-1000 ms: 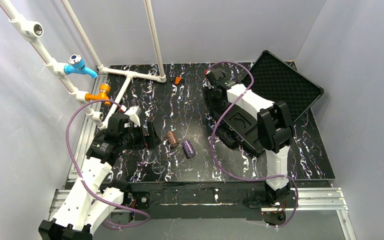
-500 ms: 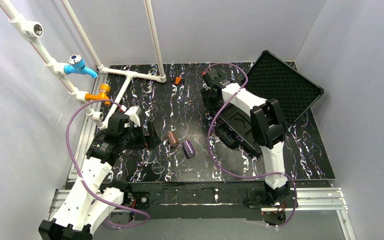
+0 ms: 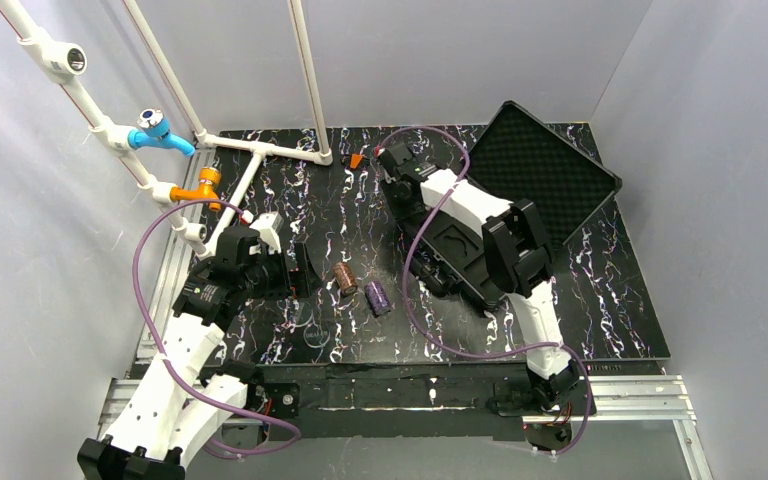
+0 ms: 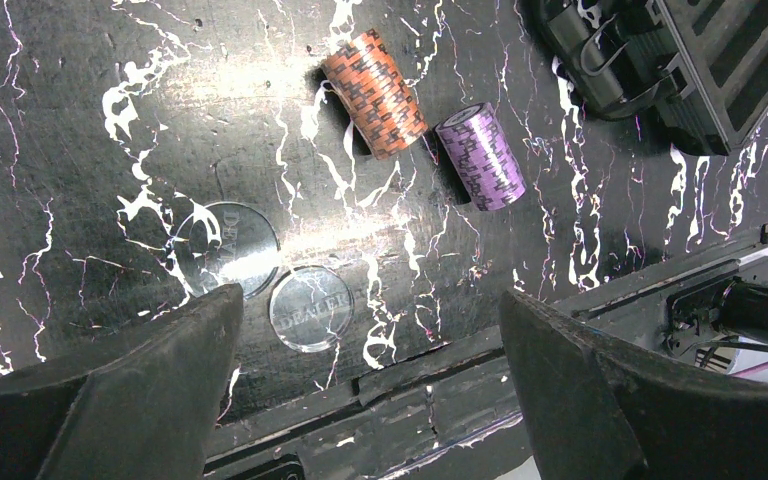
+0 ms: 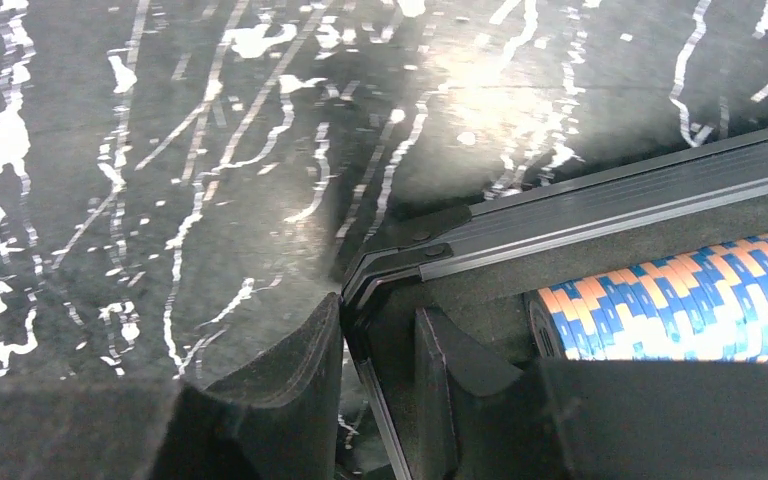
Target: Pack up texas hold em set
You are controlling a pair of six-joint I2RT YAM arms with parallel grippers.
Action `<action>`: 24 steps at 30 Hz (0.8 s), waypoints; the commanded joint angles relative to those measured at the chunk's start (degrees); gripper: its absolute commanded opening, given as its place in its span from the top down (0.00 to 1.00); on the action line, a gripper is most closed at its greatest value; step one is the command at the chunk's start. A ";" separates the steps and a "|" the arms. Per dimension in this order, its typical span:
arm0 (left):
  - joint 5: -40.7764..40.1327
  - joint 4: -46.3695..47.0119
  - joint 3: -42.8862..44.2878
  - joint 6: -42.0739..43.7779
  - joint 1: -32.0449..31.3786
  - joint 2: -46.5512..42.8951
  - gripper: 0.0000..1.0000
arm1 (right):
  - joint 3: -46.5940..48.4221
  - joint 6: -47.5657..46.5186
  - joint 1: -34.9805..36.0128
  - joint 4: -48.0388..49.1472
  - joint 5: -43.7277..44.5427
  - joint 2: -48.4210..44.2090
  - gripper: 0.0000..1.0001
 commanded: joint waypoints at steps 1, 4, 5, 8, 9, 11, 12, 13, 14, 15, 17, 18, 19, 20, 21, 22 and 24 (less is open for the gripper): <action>0.12 -1.15 0.25 0.34 -0.23 -0.39 0.01 | 2.66 -2.29 4.48 4.34 -6.65 2.33 0.78; 0.01 -1.11 0.23 0.27 -0.28 -0.63 0.01 | 2.91 -2.80 5.16 3.92 -5.78 2.24 0.74; 0.01 -1.15 0.23 0.27 -0.28 -0.65 0.01 | 2.95 -2.80 5.17 3.62 -5.54 2.10 0.72; 0.06 -1.19 0.16 0.27 -0.28 -0.57 0.01 | 2.87 -2.79 5.17 2.82 -4.70 0.65 0.62; 0.02 -1.16 0.14 0.23 -0.26 -0.56 0.01 | 2.62 -2.87 5.17 2.77 -4.69 -0.16 0.57; -0.05 -1.14 0.14 0.26 -0.27 -0.65 0.01 | 2.42 -3.01 5.26 2.59 -4.73 -1.70 0.45; -0.14 -1.18 0.14 0.20 -0.25 -0.67 0.01 | 2.39 -3.08 5.34 2.42 -4.70 -2.53 0.42; -0.16 -1.18 0.19 0.19 -0.27 -0.65 0.01 | 2.52 -3.20 5.47 2.05 -4.70 -3.32 0.39; -0.24 -1.17 0.15 0.18 -0.26 -0.72 0.01 | 2.60 -3.31 5.58 1.65 -4.65 -4.09 0.36; -0.33 -1.16 0.14 0.18 -0.27 -0.80 0.01 | 2.61 -3.34 5.73 1.46 -4.69 -4.98 0.34; -0.40 -1.15 0.14 0.09 -0.27 -0.92 0.01 | 2.48 -3.30 6.27 1.03 -4.73 -6.98 0.29; -0.36 -1.18 0.14 0.14 -0.27 -0.93 0.01 | 2.48 -3.26 6.60 0.60 -4.66 -7.78 0.27; -0.34 -1.14 0.14 0.11 -0.28 -0.92 0.01 | 2.39 -3.07 6.83 0.21 -4.45 -8.55 0.26; -0.27 -1.18 0.14 0.18 -0.25 -0.92 0.01 | 2.15 -2.75 7.40 -0.19 -4.20 -9.39 0.25; -0.25 -1.22 0.19 0.18 -0.25 -0.98 0.01 | 1.31 -2.16 7.85 -0.34 -3.93 -10.29 0.25; -0.25 -1.21 0.16 0.18 -0.27 -1.11 0.01 | 0.23 -1.35 8.28 -0.38 -3.73 -11.39 0.24; -0.40 -1.18 0.14 0.12 -0.27 -1.54 0.00 | -2.18 -0.05 9.35 -0.11 -3.35 -13.51 0.24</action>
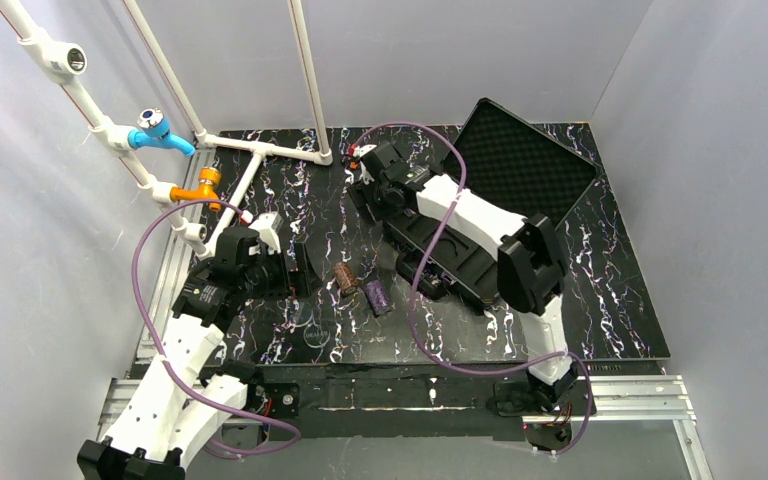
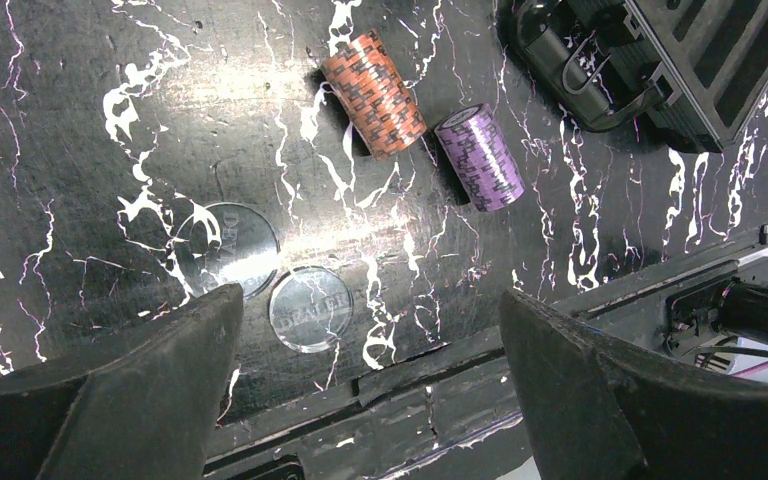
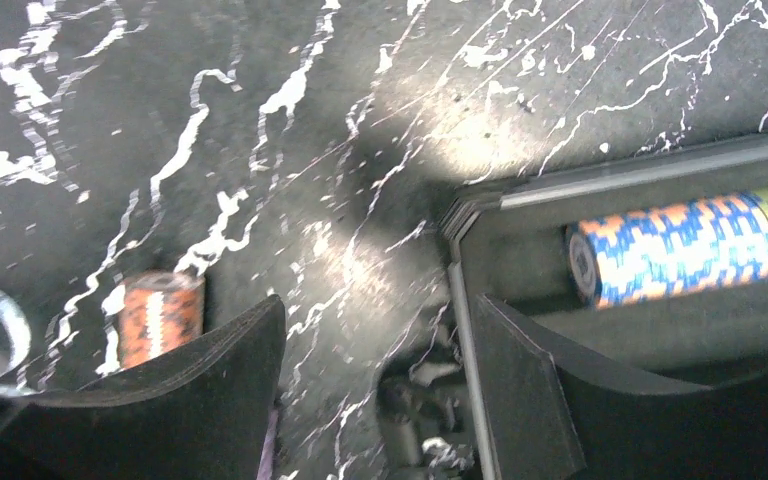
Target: Pack up texas hold em set
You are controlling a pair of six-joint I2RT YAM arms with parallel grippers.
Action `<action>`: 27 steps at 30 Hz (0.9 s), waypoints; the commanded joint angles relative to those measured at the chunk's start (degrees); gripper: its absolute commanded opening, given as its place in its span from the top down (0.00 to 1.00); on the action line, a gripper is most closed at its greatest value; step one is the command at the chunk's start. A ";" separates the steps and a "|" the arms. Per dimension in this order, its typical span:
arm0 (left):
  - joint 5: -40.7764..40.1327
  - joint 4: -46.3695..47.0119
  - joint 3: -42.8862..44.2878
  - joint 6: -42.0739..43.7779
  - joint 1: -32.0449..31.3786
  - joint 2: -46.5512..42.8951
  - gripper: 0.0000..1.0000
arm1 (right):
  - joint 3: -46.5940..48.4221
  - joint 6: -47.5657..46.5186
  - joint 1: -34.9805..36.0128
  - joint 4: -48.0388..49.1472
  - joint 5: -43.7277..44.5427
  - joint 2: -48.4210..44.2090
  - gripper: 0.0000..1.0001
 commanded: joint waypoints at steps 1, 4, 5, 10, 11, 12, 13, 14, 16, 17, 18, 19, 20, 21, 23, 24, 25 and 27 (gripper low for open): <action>-0.46 -1.17 0.14 0.11 -0.27 -1.42 0.00 | -3.83 2.74 2.92 0.25 0.59 -8.49 0.23; -0.34 -1.16 0.14 0.12 -0.28 -1.62 0.01 | -7.14 4.89 4.84 0.09 2.20 -11.26 0.23; -0.26 -1.18 0.19 0.17 -0.28 -1.66 0.01 | -8.47 5.79 5.43 0.15 2.61 -12.20 0.23; -0.26 -1.16 0.14 0.08 -0.28 -2.25 0.01 | -15.11 10.14 8.42 1.29 4.60 -16.25 0.23; -0.29 -1.18 0.14 0.11 -0.28 -2.38 0.01 | -16.43 10.85 8.98 1.72 5.12 -16.87 0.23; -0.29 -1.20 0.14 0.11 -0.28 -2.59 0.01 | -17.72 11.48 9.51 2.02 5.55 -17.34 0.24; -0.35 -1.16 0.14 0.07 -0.25 -2.75 0.01 | -18.91 11.99 10.05 2.51 5.70 -17.67 0.24; -0.44 -1.18 0.14 0.11 -0.27 -2.96 0.01 | -19.88 12.37 10.65 2.78 5.92 -17.75 0.24; -0.66 -1.13 0.07 0.03 -0.28 -3.42 0.01 | -21.44 13.03 11.67 3.06 6.23 -17.57 0.25; -0.79 -1.25 0.06 0.03 -0.28 -3.72 0.01 | -21.87 13.30 12.19 3.02 6.49 -17.28 0.26; -0.88 -1.21 0.05 0.02 -0.26 -3.96 0.01 | -22.07 13.63 12.64 2.94 6.85 -16.91 0.26; -0.98 -1.24 -0.01 -0.03 -0.27 -4.18 0.01 | -22.31 13.94 13.08 2.84 7.03 -16.39 0.26; -1.07 -1.27 -0.03 0.02 -0.27 -4.43 0.01 | -22.42 14.24 13.52 2.67 7.24 -15.93 0.26; -1.16 -1.27 -0.03 0.03 -0.28 -4.62 0.01 | -22.38 14.70 13.98 2.56 7.37 -15.47 0.27; -1.32 -1.34 -0.03 0.00 -0.28 -5.09 0.01 | -22.00 15.06 14.56 2.19 7.60 -14.52 0.27; -1.41 -1.41 -0.03 0.02 -0.28 -5.27 0.01 | -21.59 15.14 14.83 1.73 7.92 -13.95 0.27; -1.43 -1.37 -0.03 -0.05 -0.23 -5.43 0.01 | -21.15 15.22 15.06 1.27 8.36 -13.35 0.26; -1.47 -1.36 -0.03 -0.10 -0.27 -5.65 0.01 | -20.21 15.40 15.38 0.39 9.11 -12.22 0.26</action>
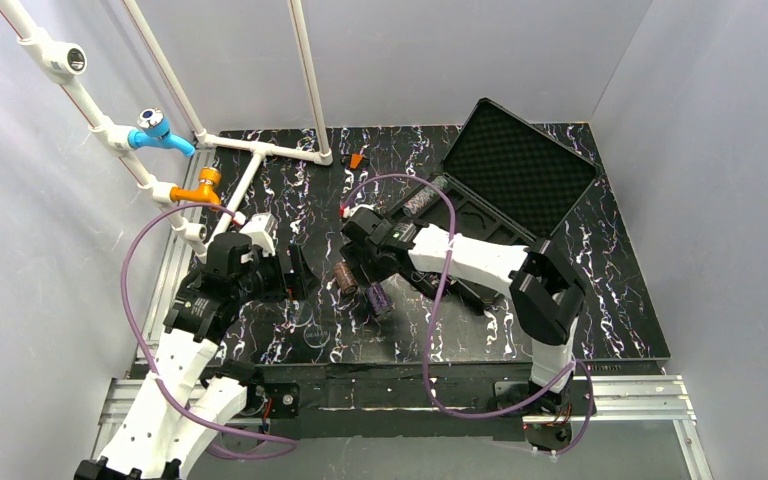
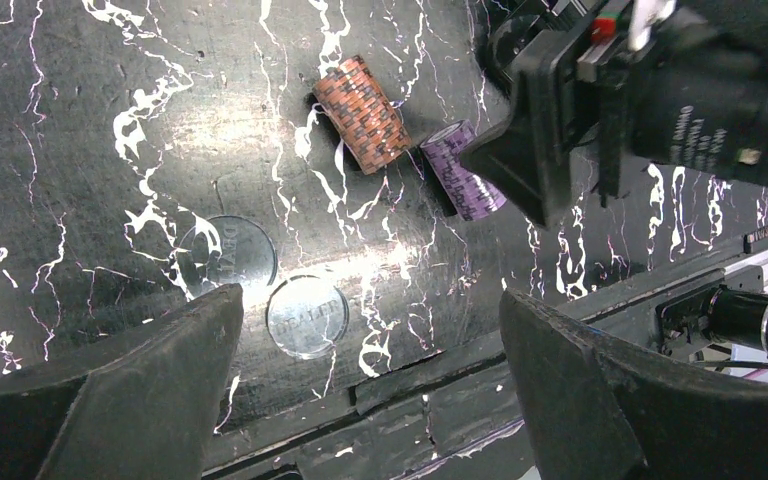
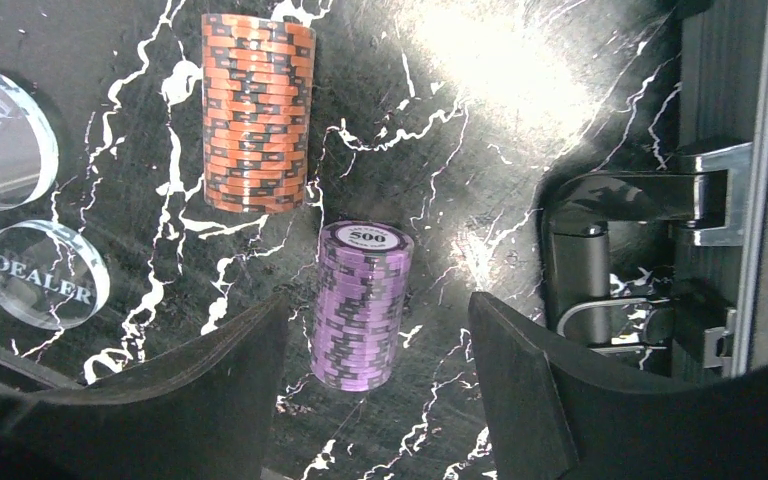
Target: Pack up texas hold em set
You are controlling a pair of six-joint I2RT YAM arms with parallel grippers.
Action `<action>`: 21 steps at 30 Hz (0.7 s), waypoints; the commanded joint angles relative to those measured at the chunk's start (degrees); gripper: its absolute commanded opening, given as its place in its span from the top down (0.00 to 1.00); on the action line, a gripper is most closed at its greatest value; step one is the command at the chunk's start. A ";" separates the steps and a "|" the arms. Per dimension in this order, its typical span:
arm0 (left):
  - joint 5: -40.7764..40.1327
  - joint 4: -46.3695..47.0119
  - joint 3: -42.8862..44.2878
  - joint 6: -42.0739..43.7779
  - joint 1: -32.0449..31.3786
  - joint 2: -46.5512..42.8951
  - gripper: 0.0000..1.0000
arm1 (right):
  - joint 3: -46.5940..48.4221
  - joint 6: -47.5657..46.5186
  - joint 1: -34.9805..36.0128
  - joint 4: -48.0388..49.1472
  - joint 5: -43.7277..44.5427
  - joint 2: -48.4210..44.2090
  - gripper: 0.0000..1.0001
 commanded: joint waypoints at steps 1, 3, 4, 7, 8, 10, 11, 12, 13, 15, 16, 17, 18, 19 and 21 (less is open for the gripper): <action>-1.06 -1.42 -0.03 0.05 -0.26 -1.14 0.01 | 2.70 1.61 0.93 -0.77 2.71 2.67 0.26; -1.07 -1.37 -0.03 0.04 -0.27 -1.32 0.01 | 3.40 1.60 0.96 -1.46 3.18 3.55 0.27; -0.99 -1.36 -0.01 0.07 -0.23 -1.38 0.01 | 3.68 1.70 1.03 -1.77 3.31 3.93 0.27; -0.89 -1.38 -0.03 0.10 -0.27 -1.59 0.01 | 4.19 1.77 1.13 -2.50 3.57 4.70 0.29; -0.89 -1.40 0.01 0.15 -0.27 -1.60 0.01 | 4.21 1.85 1.21 -2.66 3.57 4.81 0.29; -0.81 -1.36 0.05 0.15 -0.28 -1.60 0.01 | 4.15 2.00 1.31 -3.19 3.64 5.22 0.30; -0.76 -1.36 0.05 0.16 -0.28 -1.52 0.01 | 4.13 2.03 1.39 -3.47 3.68 5.41 0.30; -0.72 -1.36 0.05 0.14 -0.23 -1.51 0.01 | 4.08 2.16 1.47 -3.70 3.68 5.59 0.31; -0.70 -1.31 0.04 0.16 -0.27 -1.59 0.00 | 3.98 2.34 1.55 -3.83 3.68 5.79 0.32; -0.69 -1.33 0.05 0.16 -0.26 -1.60 0.01 | 3.80 2.75 1.81 -3.90 3.48 6.06 0.33; -0.71 -1.34 0.05 0.16 -0.27 -1.68 0.01 | 3.71 3.01 1.96 -3.81 3.23 6.21 0.33; -0.71 -1.37 0.05 0.16 -0.27 -1.69 0.01 | 3.69 3.17 2.20 -3.82 3.10 6.38 0.34; -0.71 -1.36 0.05 0.16 -0.28 -1.80 0.01 | 3.69 3.32 2.33 -3.78 2.80 6.58 0.34; -0.71 -1.36 0.01 0.17 -0.28 -1.78 0.01 | 3.62 3.49 2.48 -3.78 2.60 6.78 0.35; -0.80 -1.36 0.05 0.21 -0.28 -1.86 0.01 | 3.32 3.86 2.83 -3.86 2.33 7.03 0.36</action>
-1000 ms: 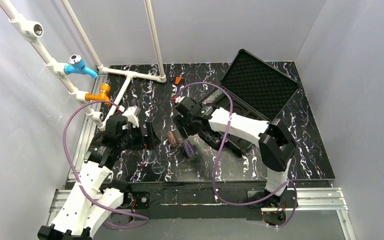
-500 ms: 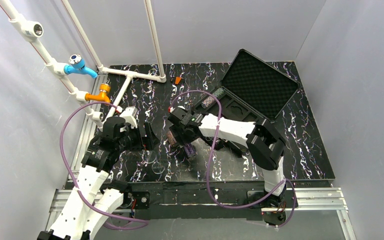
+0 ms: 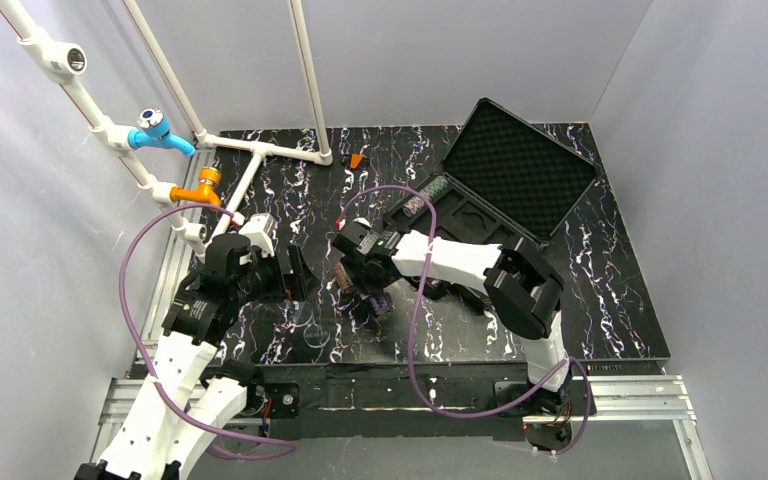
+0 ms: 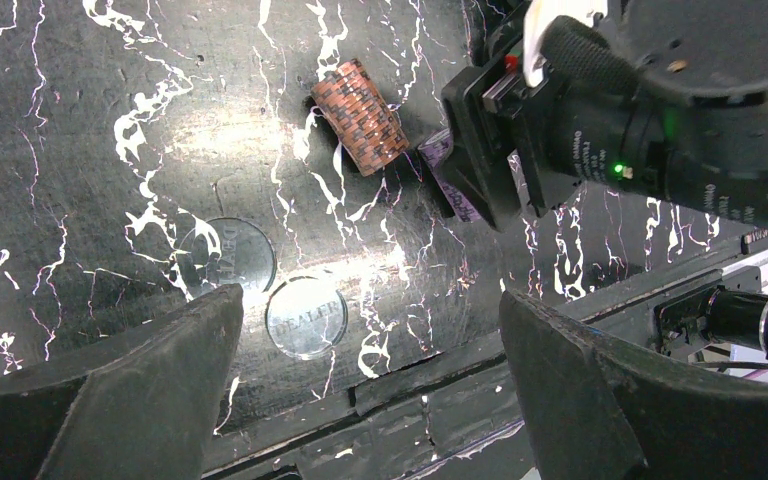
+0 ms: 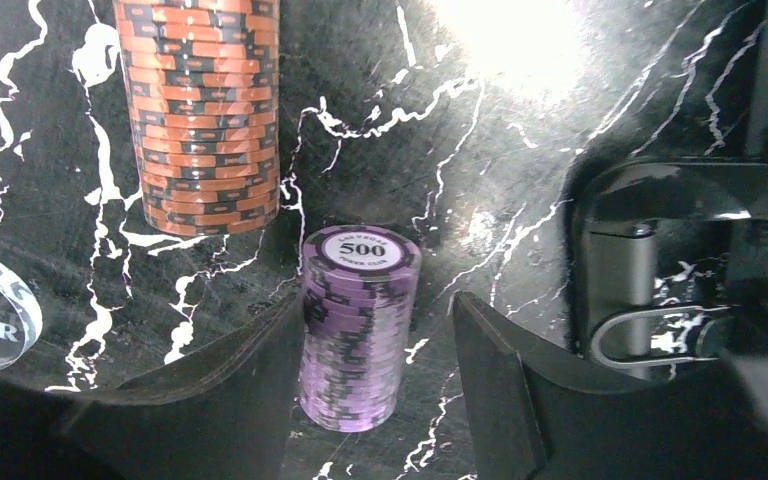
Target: Pack up texas hold em set
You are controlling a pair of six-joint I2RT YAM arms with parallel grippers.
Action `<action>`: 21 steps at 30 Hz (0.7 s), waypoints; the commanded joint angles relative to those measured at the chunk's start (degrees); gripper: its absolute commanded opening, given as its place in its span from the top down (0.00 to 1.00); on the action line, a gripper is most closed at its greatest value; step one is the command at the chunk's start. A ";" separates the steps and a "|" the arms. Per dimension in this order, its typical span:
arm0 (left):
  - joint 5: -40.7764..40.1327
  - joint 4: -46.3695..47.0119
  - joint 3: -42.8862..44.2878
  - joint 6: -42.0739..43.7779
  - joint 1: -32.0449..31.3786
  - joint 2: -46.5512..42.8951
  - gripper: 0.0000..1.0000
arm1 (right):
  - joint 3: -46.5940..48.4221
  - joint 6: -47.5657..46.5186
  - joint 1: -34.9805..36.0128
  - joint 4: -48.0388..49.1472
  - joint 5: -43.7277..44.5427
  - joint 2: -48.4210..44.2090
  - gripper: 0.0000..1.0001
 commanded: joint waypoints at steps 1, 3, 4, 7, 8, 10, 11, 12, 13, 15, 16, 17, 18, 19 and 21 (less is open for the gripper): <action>-0.76 -1.31 0.08 0.25 -0.28 -0.89 0.01 | 1.44 1.68 1.03 -1.22 -0.47 0.98 0.37; -0.85 -1.31 0.08 0.25 -0.26 -0.90 0.01 | 1.10 2.09 1.20 -1.27 -0.57 1.09 0.39; -0.85 -1.31 0.08 0.24 -0.23 -0.90 0.01 | 0.92 2.27 1.28 -1.15 -0.58 1.07 0.41; -0.76 -1.31 0.08 0.25 -0.27 -0.90 0.01 | 0.23 2.84 1.30 -1.06 -0.59 1.07 0.47; -0.76 -1.31 0.08 0.21 -0.28 -0.95 0.01 | 0.04 3.02 1.34 -0.98 -0.59 1.15 0.49; -0.85 -1.31 0.08 0.25 -0.28 -0.92 0.01 | -0.35 3.33 1.30 -0.89 -0.91 1.32 0.51; -0.85 -1.34 0.08 0.25 -0.28 -0.91 0.01 | -0.50 3.47 1.31 -0.87 -1.01 1.41 0.52; -0.80 -1.32 0.08 0.21 -0.23 -0.90 0.01 | -0.65 3.58 1.33 -0.87 -1.22 1.56 0.53; -0.84 -1.34 0.08 0.24 -0.27 -0.96 0.01 | -0.80 3.68 1.38 -0.93 -1.32 1.67 0.53; -0.93 -1.31 0.02 0.24 -0.28 -0.99 0.01 | -1.04 3.87 1.39 -1.00 -1.33 1.90 0.49; -0.93 -1.34 -0.01 0.24 -0.28 -0.99 0.01 | -1.02 3.95 1.39 -1.10 -1.36 2.01 0.48; -0.93 -1.33 0.00 0.25 -0.28 -0.99 0.01 | -1.14 4.09 1.39 -1.17 -1.38 2.11 0.47; -0.93 -1.34 -0.01 0.25 -0.28 -1.07 0.01 | -1.11 4.11 1.39 -1.22 -1.38 2.20 0.46; -0.98 -1.33 -0.01 0.25 -0.23 -1.08 0.01 | -1.20 4.20 1.39 -1.22 -1.38 2.25 0.45; -1.02 -1.40 -0.01 0.25 -0.23 -1.16 0.01 | -1.34 4.16 1.39 -1.22 -1.38 2.21 0.45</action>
